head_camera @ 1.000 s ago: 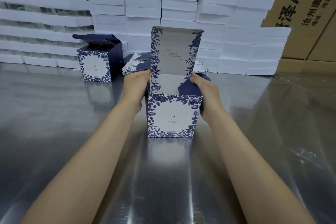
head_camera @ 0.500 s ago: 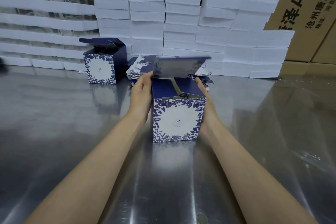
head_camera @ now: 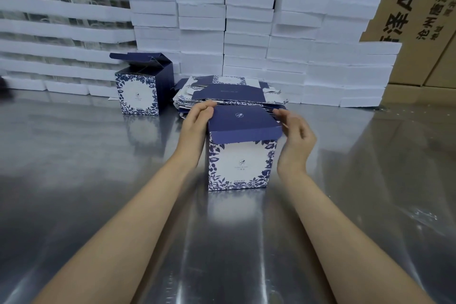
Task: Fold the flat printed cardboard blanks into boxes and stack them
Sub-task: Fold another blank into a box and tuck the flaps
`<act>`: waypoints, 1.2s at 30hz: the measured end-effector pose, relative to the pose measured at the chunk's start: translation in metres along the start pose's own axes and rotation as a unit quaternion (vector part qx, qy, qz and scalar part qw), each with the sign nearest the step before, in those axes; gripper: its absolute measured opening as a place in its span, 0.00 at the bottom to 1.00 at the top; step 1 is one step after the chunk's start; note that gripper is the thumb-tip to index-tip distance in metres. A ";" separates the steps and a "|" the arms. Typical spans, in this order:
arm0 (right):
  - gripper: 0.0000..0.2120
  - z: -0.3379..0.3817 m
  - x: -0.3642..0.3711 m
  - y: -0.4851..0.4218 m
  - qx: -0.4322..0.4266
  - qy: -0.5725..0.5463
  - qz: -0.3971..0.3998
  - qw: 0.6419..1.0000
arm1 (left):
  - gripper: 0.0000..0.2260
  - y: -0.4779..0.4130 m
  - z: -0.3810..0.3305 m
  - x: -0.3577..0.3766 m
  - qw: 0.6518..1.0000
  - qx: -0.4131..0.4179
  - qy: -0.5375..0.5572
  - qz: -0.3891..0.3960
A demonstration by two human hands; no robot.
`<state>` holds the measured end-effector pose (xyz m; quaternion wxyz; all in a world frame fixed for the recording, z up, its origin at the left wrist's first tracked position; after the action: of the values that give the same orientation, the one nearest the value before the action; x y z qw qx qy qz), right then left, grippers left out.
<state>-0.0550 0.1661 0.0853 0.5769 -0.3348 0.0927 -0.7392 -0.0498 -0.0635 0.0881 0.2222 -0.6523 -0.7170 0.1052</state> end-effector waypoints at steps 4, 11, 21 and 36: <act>0.13 0.029 0.028 0.013 -0.137 0.121 0.122 0.975 | 0.07 0.000 -0.001 -0.008 0.998 0.017 -0.021 -0.048; 0.04 0.031 0.049 0.017 -0.172 0.230 0.166 0.943 | 0.21 0.012 -0.003 -0.005 0.991 0.090 -0.089 -0.044; 0.09 0.036 0.047 0.017 -0.181 0.217 0.158 0.946 | 0.10 0.024 -0.030 0.009 0.972 0.174 -0.147 -0.062; 0.12 0.057 0.050 0.031 -0.271 0.237 0.110 0.926 | 0.08 0.023 -0.030 0.016 0.982 0.150 -0.114 -0.027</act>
<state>-0.0021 0.1251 0.1317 0.5030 -0.2810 0.4605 -0.6752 -0.0165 -0.0487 0.1078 0.2369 -0.5760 -0.7309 0.2790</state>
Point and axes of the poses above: each hand's wrist, its own y-axis away from the middle knuckle, its own x-axis out of the palm, z = x × y, the point moved 9 cm from there along -y, towards the middle knuckle, and after that the axes turned 5 degrees about z, right-handed, at the moved point
